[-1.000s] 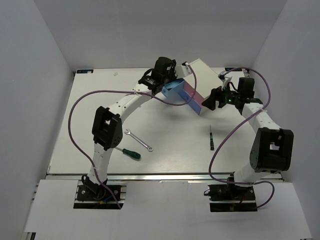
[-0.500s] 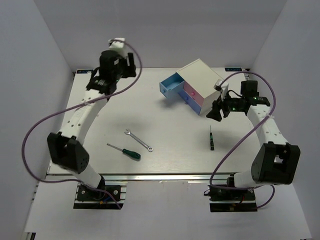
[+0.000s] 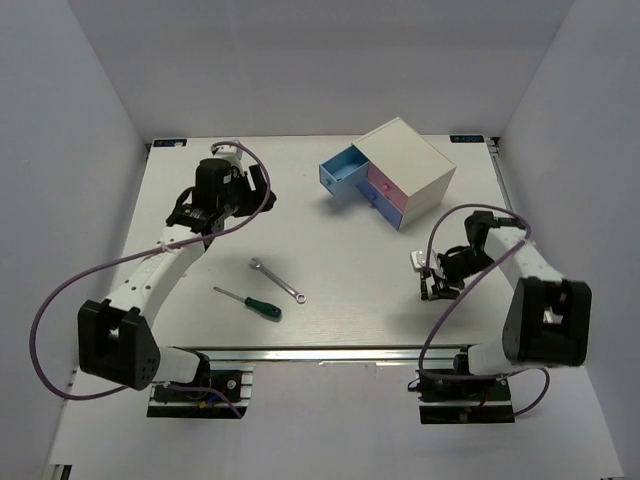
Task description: Sort the tools into containers
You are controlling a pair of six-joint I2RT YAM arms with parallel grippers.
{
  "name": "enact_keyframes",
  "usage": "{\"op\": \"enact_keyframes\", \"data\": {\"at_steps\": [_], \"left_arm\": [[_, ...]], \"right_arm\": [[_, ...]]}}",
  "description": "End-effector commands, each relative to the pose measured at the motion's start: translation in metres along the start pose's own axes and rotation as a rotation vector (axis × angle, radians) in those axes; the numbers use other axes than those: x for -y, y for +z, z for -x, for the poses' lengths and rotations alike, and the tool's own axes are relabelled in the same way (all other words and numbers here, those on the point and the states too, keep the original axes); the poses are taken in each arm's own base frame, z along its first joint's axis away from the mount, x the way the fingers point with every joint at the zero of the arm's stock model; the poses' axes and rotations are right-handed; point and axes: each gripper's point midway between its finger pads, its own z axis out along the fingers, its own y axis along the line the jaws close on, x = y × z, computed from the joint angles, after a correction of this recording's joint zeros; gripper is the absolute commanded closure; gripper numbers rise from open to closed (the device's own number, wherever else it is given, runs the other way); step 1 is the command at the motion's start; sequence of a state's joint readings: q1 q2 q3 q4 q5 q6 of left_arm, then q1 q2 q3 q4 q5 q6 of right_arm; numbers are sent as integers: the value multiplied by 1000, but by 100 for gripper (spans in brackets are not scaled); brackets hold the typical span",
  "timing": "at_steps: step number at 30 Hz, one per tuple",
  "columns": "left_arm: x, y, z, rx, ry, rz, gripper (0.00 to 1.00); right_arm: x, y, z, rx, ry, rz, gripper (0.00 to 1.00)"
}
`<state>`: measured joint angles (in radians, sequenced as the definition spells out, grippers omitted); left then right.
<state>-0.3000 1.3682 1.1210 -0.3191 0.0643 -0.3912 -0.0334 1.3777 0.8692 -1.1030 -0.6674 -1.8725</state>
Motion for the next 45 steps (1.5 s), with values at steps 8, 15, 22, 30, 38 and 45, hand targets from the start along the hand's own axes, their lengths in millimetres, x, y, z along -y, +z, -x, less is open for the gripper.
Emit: {"op": "enact_keyframes", "data": {"at_steps": [8, 15, 22, 30, 38, 45], "left_arm": [[-1, -45, -18, 61, -96, -30, 19], [-7, -60, -29, 61, -126, -11, 19], [-9, -65, -35, 59, -148, -3, 19], [-11, -62, -40, 53, -157, -2, 19], [-5, -53, -40, 26, -154, -25, 19], [-7, -54, -46, 22, -175, -25, 19]], "right_arm": [[34, -1, -33, -116, -887, 224, 37], [59, 8, -38, -164, -1009, 180, 34], [75, 13, -19, -132, -857, 96, 33], [63, 2, -7, -189, -757, -64, 41], [43, 24, -17, -162, -882, 7, 37], [54, 25, -23, -182, -903, 7, 37]]}}
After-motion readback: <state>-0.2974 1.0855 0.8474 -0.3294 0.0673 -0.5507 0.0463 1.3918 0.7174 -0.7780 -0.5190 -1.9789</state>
